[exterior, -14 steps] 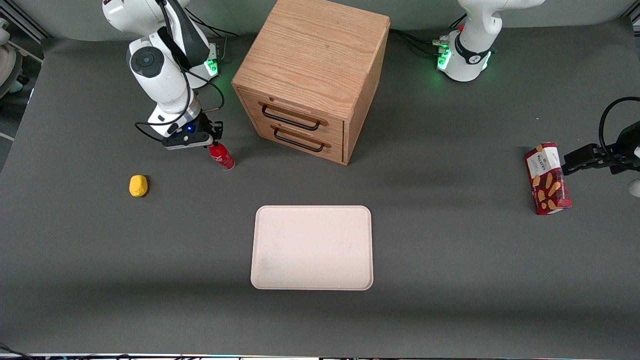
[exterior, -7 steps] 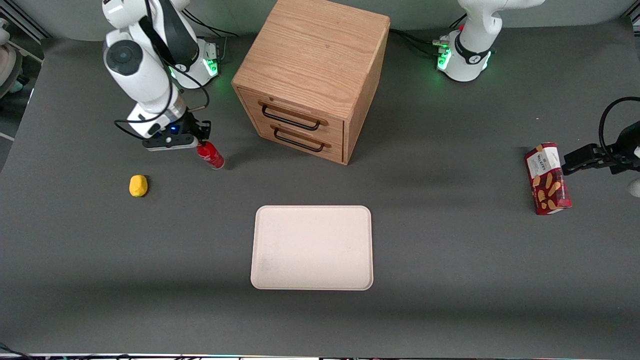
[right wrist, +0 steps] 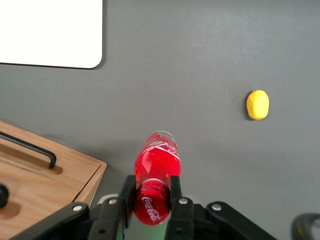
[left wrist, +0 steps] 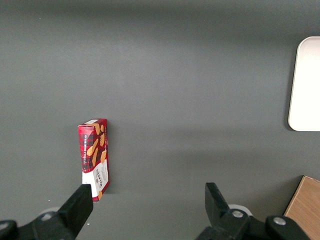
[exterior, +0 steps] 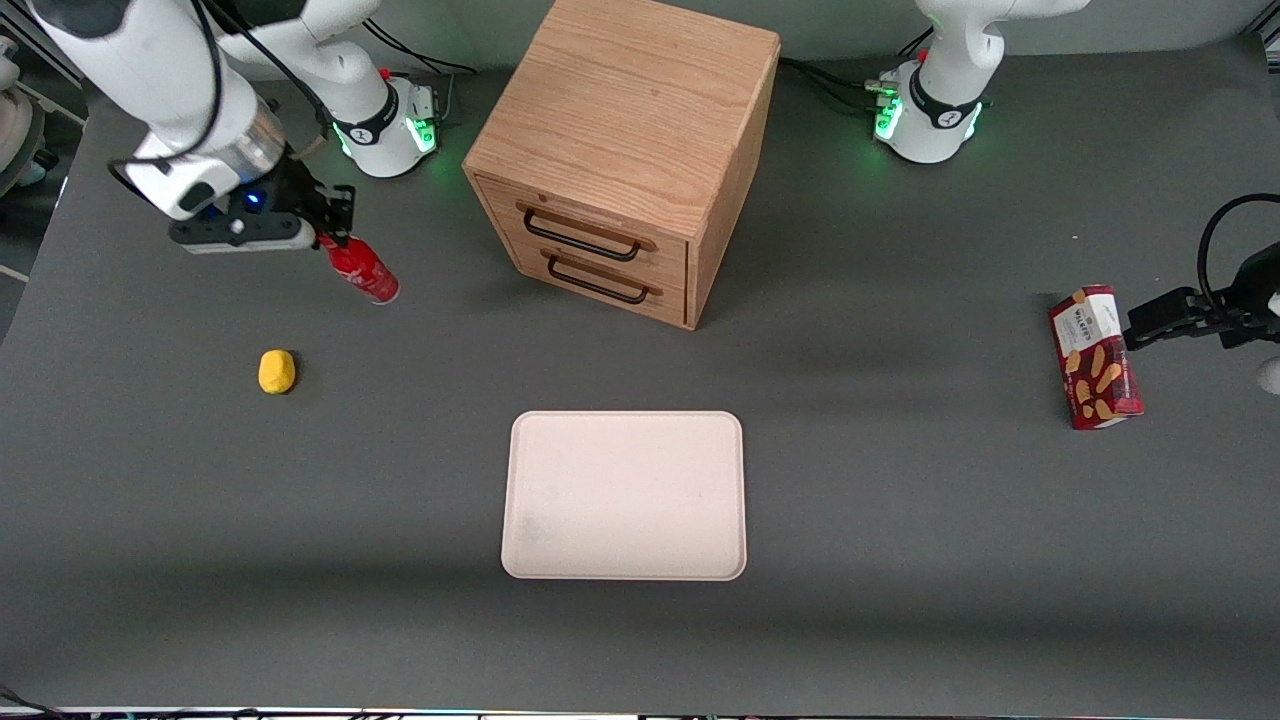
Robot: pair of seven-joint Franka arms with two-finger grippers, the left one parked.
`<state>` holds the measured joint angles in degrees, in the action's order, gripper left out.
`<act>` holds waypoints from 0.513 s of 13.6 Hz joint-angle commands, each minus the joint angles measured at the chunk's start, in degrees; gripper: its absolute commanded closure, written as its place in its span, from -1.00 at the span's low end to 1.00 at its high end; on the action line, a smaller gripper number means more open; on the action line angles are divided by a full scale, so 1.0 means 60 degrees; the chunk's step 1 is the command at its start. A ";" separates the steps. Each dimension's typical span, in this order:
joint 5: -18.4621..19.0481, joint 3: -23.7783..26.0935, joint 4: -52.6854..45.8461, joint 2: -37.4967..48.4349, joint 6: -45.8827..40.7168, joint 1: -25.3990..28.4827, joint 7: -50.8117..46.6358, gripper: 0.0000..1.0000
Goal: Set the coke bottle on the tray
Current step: 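Lift the bottle with the right gripper and carry it toward the tray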
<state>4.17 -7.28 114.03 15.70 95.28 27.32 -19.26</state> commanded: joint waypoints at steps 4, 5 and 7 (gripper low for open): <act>-0.0313 -0.0062 -0.1570 -0.0476 -0.0821 -0.0027 0.0192 1.00; -0.0342 -0.0062 -0.2066 -0.0884 -0.0806 -0.0041 0.0192 1.00; -0.0765 -0.0076 -0.3222 -0.1806 -0.0806 -0.0172 0.0206 1.00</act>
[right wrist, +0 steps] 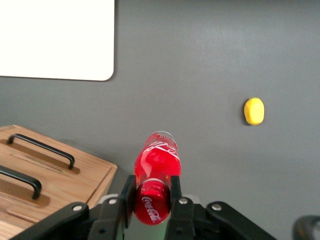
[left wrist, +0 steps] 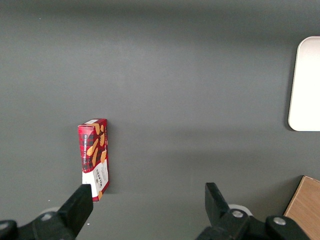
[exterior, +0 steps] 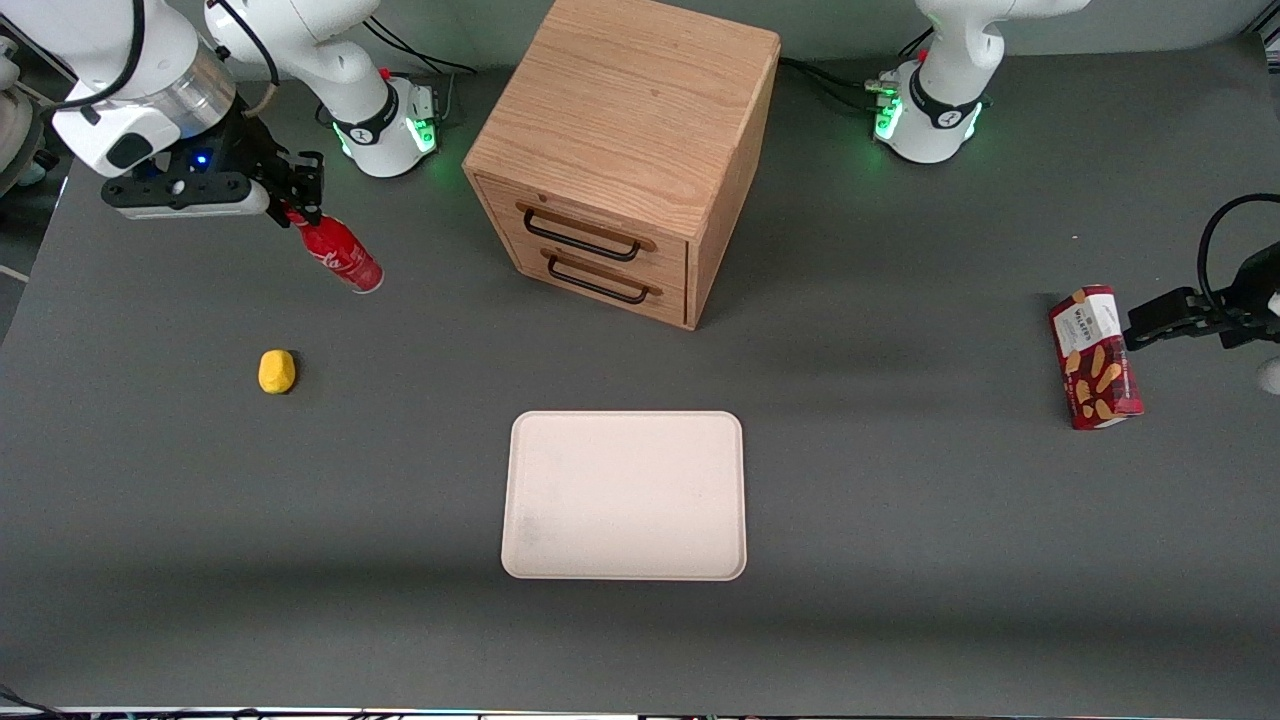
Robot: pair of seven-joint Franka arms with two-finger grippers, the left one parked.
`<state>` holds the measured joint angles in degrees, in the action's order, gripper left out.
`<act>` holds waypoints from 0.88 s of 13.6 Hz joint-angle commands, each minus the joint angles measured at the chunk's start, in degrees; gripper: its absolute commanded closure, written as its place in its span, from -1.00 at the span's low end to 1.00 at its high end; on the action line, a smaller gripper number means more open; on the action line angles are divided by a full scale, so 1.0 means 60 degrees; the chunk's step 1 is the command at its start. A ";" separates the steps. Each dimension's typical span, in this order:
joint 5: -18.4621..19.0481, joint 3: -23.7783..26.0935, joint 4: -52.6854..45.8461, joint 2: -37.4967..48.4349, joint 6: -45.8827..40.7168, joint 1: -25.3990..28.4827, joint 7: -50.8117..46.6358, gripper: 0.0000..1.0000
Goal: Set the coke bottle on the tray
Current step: 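Lift the bottle with the right gripper and carry it toward the tray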
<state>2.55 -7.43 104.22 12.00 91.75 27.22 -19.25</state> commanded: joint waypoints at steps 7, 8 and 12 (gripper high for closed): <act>-0.1083 0.0037 -0.5439 -0.4866 -0.0247 -0.0202 0.0089 1.00; -0.1083 0.0067 -0.5909 -0.5306 -0.0247 -0.0202 0.0074 1.00; -0.1112 0.0183 -0.7726 -0.6948 -0.0262 -0.0201 -0.0450 1.00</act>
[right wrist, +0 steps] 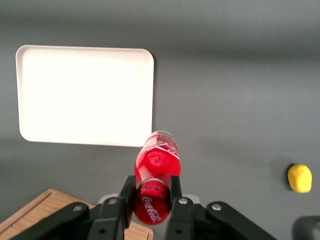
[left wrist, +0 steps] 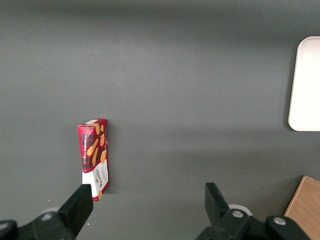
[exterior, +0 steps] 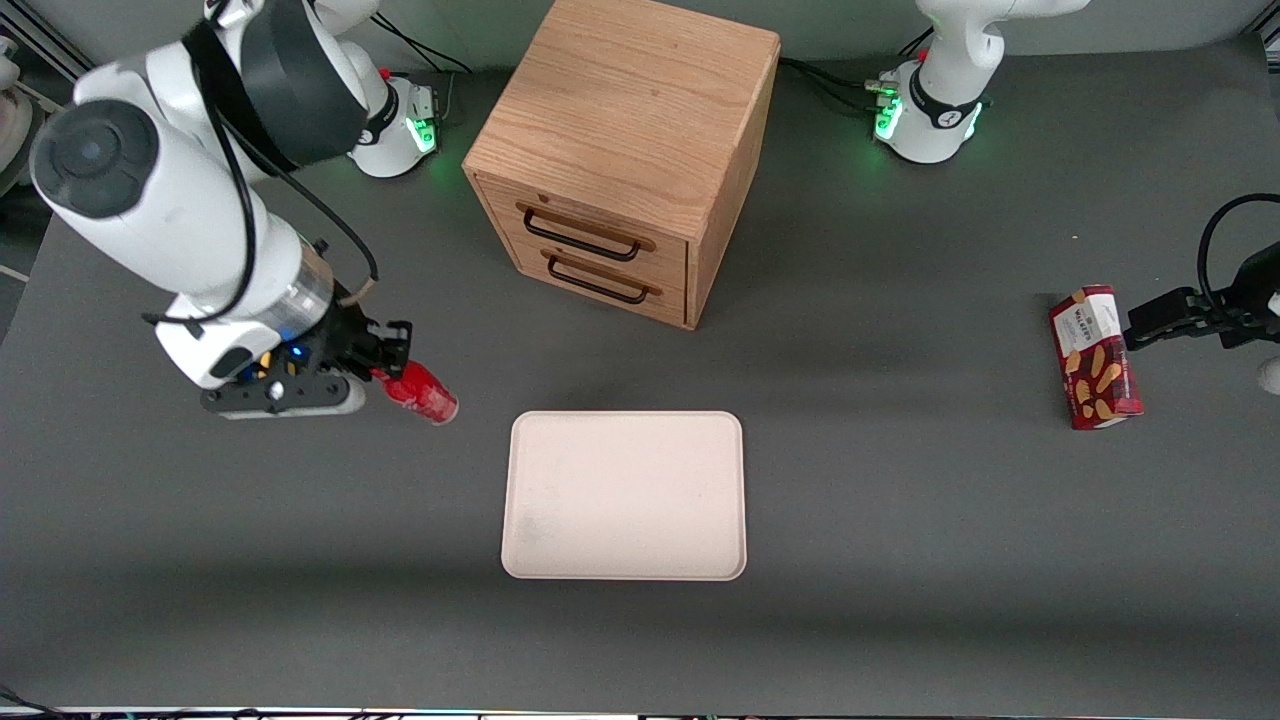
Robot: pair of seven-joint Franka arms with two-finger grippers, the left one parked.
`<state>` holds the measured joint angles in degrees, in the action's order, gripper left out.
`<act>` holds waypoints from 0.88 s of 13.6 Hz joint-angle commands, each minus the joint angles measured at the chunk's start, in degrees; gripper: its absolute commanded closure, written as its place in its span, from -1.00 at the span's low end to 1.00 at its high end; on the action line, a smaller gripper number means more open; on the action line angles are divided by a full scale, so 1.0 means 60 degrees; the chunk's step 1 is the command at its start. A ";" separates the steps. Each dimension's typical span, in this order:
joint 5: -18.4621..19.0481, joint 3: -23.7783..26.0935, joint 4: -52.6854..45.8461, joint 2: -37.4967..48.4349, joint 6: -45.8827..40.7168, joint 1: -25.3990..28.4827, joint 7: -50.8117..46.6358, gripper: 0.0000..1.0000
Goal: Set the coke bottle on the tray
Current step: 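Lower the held bottle onto the white tray's edge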
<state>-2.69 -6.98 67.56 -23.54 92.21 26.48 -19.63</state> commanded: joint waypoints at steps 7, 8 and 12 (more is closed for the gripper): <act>-0.0240 0.0870 -0.2764 -0.2111 0.0099 -0.0078 -0.2001 1.00; -0.0196 0.0856 -0.2749 -0.2198 0.0158 -0.0078 -0.1987 1.00; -0.0094 0.0827 -0.2545 -0.2798 0.0845 -0.0093 -0.1899 1.00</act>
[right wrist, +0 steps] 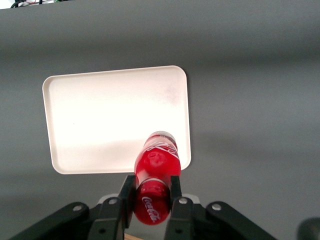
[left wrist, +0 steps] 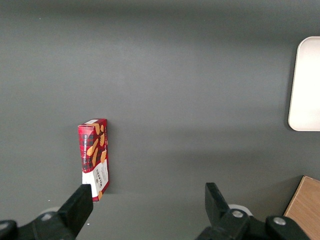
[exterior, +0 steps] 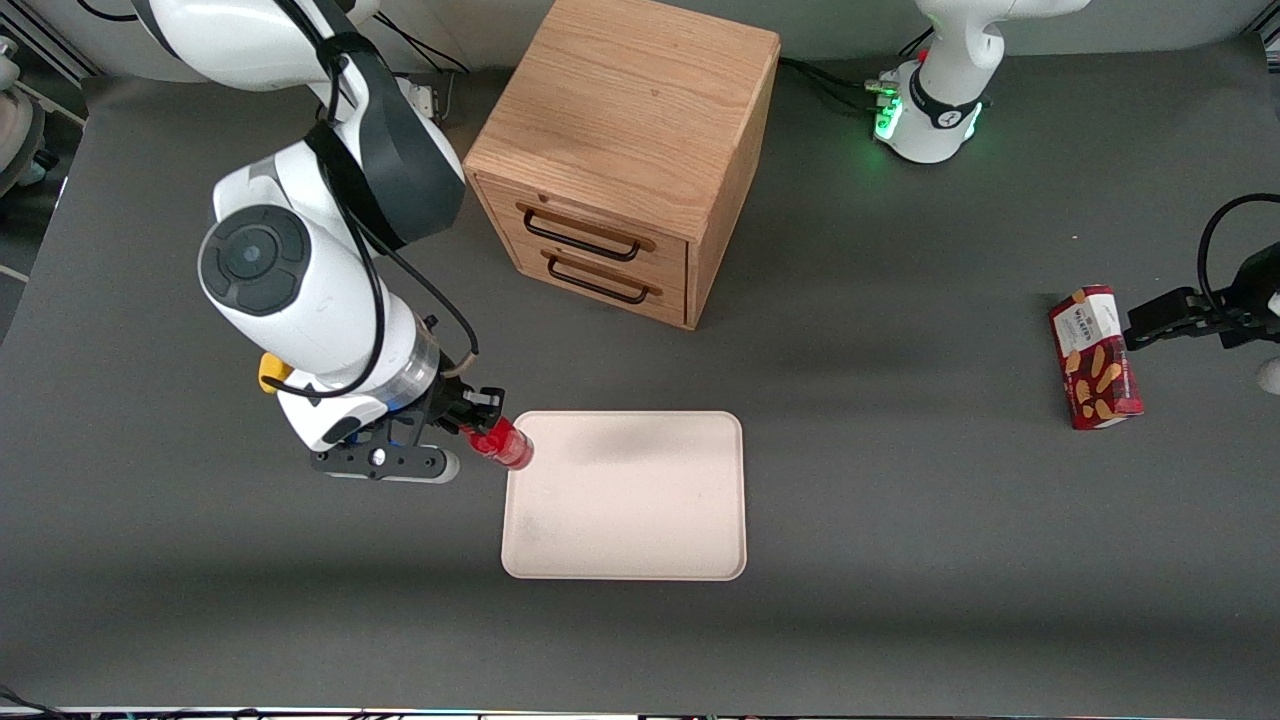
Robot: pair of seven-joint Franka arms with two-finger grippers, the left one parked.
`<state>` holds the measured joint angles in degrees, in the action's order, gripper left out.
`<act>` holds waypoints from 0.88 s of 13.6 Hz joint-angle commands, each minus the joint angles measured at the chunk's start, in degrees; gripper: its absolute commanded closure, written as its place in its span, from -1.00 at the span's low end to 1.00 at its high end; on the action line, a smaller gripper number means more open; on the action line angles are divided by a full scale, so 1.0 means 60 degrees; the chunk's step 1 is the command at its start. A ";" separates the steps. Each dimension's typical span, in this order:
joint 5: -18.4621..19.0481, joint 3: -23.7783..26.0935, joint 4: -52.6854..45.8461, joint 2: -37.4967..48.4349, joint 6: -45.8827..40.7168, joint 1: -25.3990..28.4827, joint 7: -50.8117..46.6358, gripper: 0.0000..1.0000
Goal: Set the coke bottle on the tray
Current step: 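Lower the held bottle onto the white tray's edge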
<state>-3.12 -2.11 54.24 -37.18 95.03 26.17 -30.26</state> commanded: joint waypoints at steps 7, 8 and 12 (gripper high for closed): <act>0.0285 0.0030 0.1024 -0.1127 0.2193 0.0047 -0.0229 1.00; 0.0286 0.0030 0.1039 -0.1229 0.2237 0.0048 -0.0229 1.00; 0.0286 0.0030 0.1112 -0.1479 0.2325 0.0033 -0.0229 1.00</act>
<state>-2.40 -2.11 60.80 -46.19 108.05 26.31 -30.26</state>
